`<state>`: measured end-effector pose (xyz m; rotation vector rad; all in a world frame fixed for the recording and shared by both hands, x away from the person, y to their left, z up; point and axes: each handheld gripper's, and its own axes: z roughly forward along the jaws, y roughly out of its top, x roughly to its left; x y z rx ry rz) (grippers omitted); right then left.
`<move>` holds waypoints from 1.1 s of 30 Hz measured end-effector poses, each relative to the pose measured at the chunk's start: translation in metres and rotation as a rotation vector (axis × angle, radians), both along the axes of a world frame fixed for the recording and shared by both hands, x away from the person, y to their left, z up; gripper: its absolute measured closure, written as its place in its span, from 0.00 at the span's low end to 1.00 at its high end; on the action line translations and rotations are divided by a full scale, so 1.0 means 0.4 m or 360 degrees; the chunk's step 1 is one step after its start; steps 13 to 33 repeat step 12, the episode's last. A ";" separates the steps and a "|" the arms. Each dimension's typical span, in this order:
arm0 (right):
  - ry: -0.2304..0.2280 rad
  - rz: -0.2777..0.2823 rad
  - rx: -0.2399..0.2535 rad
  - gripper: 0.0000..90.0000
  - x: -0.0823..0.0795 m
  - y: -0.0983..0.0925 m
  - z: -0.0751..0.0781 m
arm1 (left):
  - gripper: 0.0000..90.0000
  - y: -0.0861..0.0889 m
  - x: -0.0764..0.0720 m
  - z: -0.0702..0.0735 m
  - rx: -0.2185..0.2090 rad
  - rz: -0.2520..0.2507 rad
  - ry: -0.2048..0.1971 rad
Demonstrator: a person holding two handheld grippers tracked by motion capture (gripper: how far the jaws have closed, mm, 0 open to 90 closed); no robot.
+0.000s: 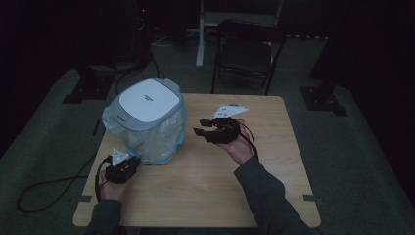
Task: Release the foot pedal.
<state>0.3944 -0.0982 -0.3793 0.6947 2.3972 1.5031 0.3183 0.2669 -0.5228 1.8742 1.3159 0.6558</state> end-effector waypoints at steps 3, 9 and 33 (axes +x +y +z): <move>-0.0002 -0.0018 -0.0037 0.61 -0.008 -0.011 -0.015 | 0.85 0.003 0.000 0.000 -0.0016 0.0004 0.0000; 0.0046 -0.0090 -0.0164 0.60 -0.025 -0.053 -0.083 | 0.82 0.010 0.000 0.002 -0.0037 0.0015 -0.0001; 0.0100 -0.0162 -0.0319 0.57 -0.029 -0.086 -0.158 | 0.81 0.017 -0.002 0.005 -0.0054 0.0034 -0.0016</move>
